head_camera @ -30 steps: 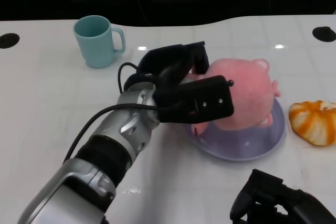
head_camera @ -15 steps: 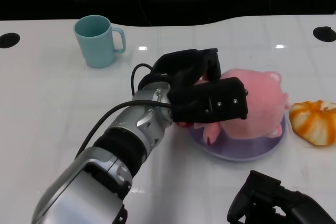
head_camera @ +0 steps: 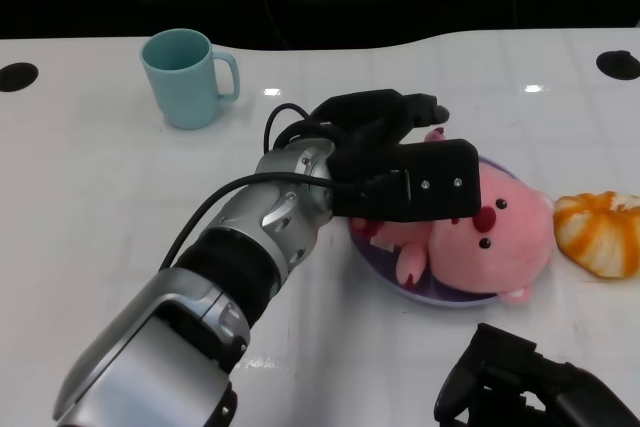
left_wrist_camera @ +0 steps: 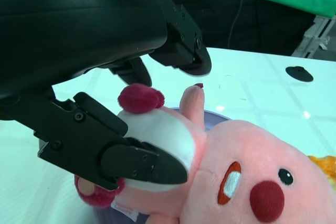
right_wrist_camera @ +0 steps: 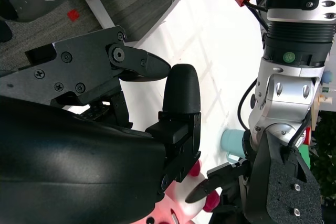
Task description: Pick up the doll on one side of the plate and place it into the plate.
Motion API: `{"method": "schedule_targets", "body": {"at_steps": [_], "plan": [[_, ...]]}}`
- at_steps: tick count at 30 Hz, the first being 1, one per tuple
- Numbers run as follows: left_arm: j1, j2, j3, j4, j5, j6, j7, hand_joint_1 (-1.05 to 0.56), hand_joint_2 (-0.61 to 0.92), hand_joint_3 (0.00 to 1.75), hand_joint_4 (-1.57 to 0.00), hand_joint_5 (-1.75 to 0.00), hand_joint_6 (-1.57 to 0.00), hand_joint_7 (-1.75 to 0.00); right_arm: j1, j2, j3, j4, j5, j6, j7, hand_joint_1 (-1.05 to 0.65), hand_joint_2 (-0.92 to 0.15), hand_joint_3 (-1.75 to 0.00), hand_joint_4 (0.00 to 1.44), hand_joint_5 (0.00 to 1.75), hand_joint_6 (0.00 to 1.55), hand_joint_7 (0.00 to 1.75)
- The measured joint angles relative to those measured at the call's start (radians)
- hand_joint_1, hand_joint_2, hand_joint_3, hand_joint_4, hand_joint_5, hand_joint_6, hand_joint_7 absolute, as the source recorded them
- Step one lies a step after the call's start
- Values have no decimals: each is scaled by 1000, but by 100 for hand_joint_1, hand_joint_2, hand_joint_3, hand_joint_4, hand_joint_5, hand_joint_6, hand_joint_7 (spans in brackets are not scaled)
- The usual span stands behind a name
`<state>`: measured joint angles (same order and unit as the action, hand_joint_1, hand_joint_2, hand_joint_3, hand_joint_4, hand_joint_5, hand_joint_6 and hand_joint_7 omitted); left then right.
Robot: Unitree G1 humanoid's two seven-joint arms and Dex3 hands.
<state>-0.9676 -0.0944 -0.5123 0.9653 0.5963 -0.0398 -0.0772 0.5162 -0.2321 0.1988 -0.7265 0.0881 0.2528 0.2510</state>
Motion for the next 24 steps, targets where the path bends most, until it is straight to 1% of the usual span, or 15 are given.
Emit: {"method": "schedule_targets", "body": {"at_steps": [1,3,8,12,16,20,24], "plan": [[0,9,-6,-16,5,3,-19,-93,92,57,0,-14,-9,0,0,0,-2,0,0,0,0,-21,-85,-66,64,175,43,168],[1,29,-14,-60,19,12,-57,-96,92,58,0,-7,-6,0,0,-1,-5,0,0,0,1,-21,-85,-66,63,175,43,168],[14,84,-15,-164,20,17,-113,-100,92,58,0,-1,-4,0,-2,-3,-10,2,0,-2,5,-20,-85,-66,63,175,43,168],[46,121,4,-256,-6,32,-173,-98,92,56,-3,-2,-5,-1,-5,-4,-26,9,5,-4,15,-20,-86,-66,63,175,43,167],[112,165,23,-381,-30,38,-221,-97,92,57,-7,-4,-6,-1,-9,-3,-42,18,21,-8,24,-19,-85,-66,63,175,42,167],[191,212,50,-499,-62,36,-251,-96,92,57,-9,-6,-7,-2,-10,-4,-43,19,21,-9,27,-20,-85,-66,63,175,43,166],[295,266,93,-647,-120,44,-300,-98,92,60,-12,-10,-8,-2,-9,-4,-43,20,21,-10,28,-20,-85,-66,63,175,43,166]]}}
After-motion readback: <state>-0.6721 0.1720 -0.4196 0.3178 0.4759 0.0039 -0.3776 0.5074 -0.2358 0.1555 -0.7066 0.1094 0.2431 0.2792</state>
